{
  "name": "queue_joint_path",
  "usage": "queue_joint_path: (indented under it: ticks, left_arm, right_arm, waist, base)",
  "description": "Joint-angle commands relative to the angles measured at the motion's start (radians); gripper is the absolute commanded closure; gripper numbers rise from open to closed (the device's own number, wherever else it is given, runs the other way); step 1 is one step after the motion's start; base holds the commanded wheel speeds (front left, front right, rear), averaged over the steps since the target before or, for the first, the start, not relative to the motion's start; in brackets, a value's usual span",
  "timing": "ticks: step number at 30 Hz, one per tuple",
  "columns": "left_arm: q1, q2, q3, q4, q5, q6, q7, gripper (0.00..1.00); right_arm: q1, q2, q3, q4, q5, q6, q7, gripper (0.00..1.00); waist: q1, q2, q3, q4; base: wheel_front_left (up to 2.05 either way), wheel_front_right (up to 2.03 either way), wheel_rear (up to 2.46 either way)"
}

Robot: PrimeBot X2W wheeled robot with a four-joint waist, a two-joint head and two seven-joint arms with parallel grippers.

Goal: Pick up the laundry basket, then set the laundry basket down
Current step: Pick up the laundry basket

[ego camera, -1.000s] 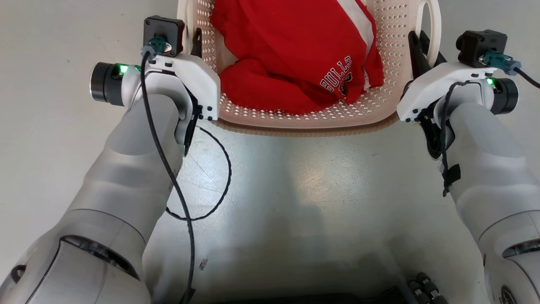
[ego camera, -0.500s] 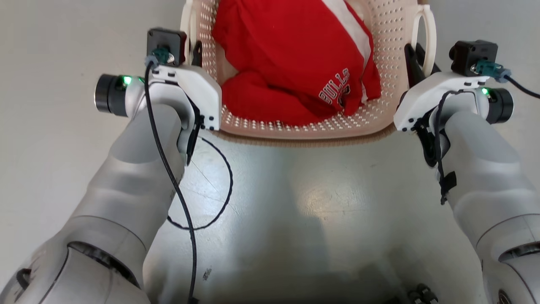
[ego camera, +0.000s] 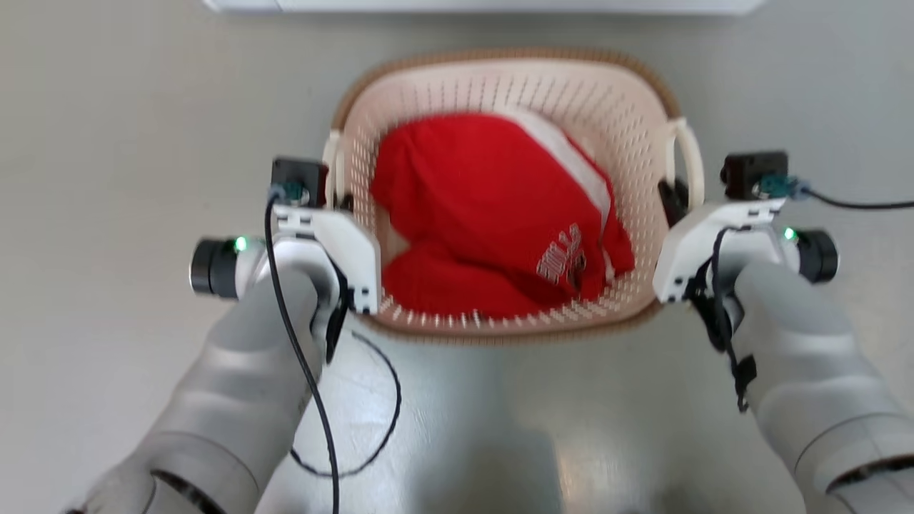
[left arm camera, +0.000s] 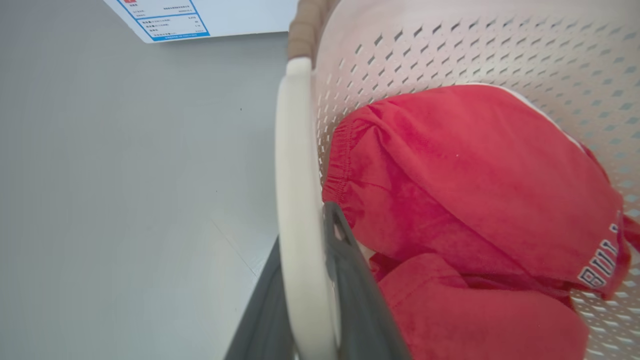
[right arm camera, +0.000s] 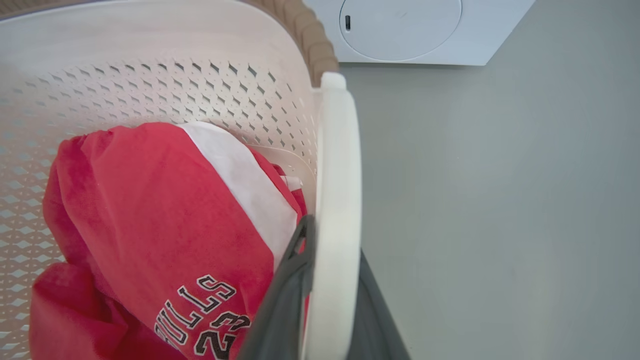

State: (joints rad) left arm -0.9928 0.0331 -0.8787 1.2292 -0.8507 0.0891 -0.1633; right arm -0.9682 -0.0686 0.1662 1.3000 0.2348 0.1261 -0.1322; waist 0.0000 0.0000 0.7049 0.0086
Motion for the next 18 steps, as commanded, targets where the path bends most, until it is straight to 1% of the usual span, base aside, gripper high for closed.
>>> queue_joint_path:
  ticks: [1, 10, 18]
  left_arm:
    - [0.029, 0.017, -0.002, -0.005, -0.007, -0.009, 0.000, 1.00]
    - [0.180, 0.017, -0.052, 0.032, -0.068, -0.035, 0.026, 1.00]
    - [0.314, 0.017, -0.084, 0.054, -0.091, -0.079, 0.041, 1.00]
  right_arm:
    - [0.048, 0.018, 0.029, -0.011, 0.009, 0.005, 0.007, 1.00]
    - [0.174, 0.018, 0.124, -0.011, 0.101, 0.005, 0.065, 1.00]
    - [0.290, 0.018, 0.232, -0.023, 0.184, 0.005, 0.111, 1.00]
  waist:
    - [0.0000, 0.0000, -0.082, 0.006]
    - [0.0000, 0.0000, -0.309, -0.009]
    - [0.0000, 0.0000, -0.495, -0.035]
  base:
    - [0.00, 0.00, 0.00]
    - [0.00, 0.00, 0.00]
    - [0.00, 0.00, 0.00]
